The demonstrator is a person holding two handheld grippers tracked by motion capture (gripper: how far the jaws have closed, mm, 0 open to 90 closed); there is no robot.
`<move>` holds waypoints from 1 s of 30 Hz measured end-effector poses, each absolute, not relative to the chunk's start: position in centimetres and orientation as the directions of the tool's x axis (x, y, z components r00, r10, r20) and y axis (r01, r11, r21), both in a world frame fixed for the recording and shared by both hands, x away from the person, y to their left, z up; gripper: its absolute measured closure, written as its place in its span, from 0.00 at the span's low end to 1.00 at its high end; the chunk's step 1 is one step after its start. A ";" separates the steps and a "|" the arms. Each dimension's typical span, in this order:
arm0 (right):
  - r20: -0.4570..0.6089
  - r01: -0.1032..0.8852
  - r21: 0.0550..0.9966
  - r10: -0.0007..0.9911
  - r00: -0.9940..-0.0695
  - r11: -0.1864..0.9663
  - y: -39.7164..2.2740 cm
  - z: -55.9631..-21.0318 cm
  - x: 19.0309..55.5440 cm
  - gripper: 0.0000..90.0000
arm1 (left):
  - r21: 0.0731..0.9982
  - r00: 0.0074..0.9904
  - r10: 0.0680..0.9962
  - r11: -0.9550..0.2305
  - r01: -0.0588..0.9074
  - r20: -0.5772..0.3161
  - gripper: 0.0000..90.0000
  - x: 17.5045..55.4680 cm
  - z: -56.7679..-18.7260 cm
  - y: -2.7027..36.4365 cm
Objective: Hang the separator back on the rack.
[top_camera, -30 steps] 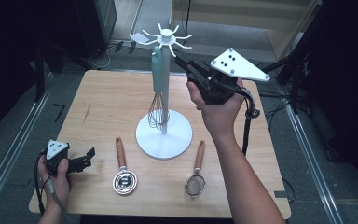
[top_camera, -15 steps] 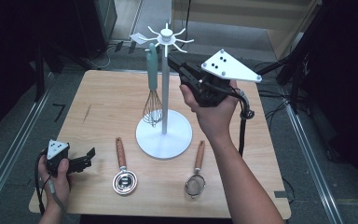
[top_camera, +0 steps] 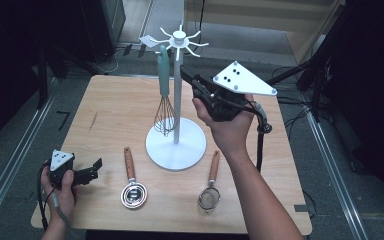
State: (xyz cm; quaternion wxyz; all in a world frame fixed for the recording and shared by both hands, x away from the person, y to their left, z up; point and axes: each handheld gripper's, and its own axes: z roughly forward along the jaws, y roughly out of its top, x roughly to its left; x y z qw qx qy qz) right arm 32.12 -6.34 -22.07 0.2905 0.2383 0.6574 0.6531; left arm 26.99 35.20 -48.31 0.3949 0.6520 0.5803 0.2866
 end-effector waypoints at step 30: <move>-0.018 0.046 0.998 0.827 -0.562 0.053 -8.3 -26.4 33.4 0.14 | 0.848 0.163 0.983 -0.015 0.529 -0.084 0.00 27.0 -48.3 35.1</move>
